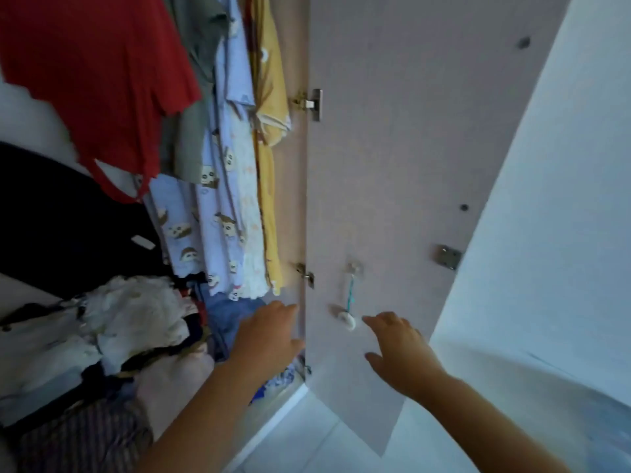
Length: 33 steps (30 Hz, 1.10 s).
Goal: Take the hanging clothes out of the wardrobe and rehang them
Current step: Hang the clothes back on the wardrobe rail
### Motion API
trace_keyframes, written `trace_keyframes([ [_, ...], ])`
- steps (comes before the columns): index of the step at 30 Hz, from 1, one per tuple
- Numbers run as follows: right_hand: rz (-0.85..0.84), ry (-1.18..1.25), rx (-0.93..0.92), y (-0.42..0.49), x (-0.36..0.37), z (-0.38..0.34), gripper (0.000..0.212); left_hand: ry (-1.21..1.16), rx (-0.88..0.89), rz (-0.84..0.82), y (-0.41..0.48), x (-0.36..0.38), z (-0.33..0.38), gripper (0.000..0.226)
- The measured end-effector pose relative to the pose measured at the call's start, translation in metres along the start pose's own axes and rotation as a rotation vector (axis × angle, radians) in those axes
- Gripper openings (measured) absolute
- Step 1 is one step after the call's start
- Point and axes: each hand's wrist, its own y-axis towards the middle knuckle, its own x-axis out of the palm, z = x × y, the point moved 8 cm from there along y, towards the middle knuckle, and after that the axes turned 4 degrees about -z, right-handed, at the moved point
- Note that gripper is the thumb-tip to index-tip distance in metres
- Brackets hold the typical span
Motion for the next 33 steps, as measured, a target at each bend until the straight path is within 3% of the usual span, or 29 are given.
trace_keyframes([
  [10,0.057,0.103,0.455,-0.274,-0.001,0.186,0.057,0.031,0.410,-0.139,-0.111,0.101,0.270,0.053],
  [17,0.145,0.158,0.837,-0.474,-0.003,0.254,0.052,0.102,0.788,-0.229,-0.213,0.141,0.434,0.057],
  [25,0.279,0.230,1.312,-0.692,0.020,0.228,0.051,0.158,1.264,-0.351,-0.371,0.187,0.554,0.062],
  [33,0.314,0.287,1.691,-0.879,0.058,0.144,0.059,0.197,1.634,-0.510,-0.570,0.233,0.606,0.059],
])
